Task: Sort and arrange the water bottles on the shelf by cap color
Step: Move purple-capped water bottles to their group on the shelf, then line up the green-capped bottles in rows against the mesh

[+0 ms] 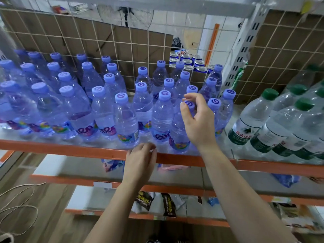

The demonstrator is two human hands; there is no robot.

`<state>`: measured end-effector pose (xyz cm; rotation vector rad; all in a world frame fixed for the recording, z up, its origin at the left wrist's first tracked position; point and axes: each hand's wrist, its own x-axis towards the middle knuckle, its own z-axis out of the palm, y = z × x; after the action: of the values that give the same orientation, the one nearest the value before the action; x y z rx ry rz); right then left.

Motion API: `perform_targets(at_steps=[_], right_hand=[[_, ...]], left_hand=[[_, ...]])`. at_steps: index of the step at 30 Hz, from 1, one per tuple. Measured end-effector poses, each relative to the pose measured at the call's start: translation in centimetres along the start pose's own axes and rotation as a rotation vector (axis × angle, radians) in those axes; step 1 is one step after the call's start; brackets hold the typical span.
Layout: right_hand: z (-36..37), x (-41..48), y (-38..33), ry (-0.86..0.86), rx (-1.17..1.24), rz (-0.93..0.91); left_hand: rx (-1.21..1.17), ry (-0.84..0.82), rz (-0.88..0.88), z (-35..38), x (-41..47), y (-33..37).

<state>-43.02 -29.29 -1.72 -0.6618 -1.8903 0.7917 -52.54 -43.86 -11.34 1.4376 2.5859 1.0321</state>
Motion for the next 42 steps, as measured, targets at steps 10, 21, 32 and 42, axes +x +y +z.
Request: perform_targets(at_steps=[10, 21, 32, 42], right_hand=[[-8.2, -2.2, 0.9, 0.053, -0.080, -0.031], [-26.2, -5.7, 6.6, 0.228, -0.412, 0.023], [-46.7, -6.5, 12.5, 0.264, -0.535, 0.072], [-57.0, -3.0, 18.0, 0.308, -0.595, 0.148]], left_hand=[[-0.010, -0.057, 0.295, 0.8, 1.5, 7.7], [-0.127, -0.116, 0.651, 8.4, 1.7, 25.8], [-0.265, -0.076, 0.813, 19.1, 0.6, 46.3], [-0.189, -0.085, 0.890, 24.3, 5.0, 59.1]])
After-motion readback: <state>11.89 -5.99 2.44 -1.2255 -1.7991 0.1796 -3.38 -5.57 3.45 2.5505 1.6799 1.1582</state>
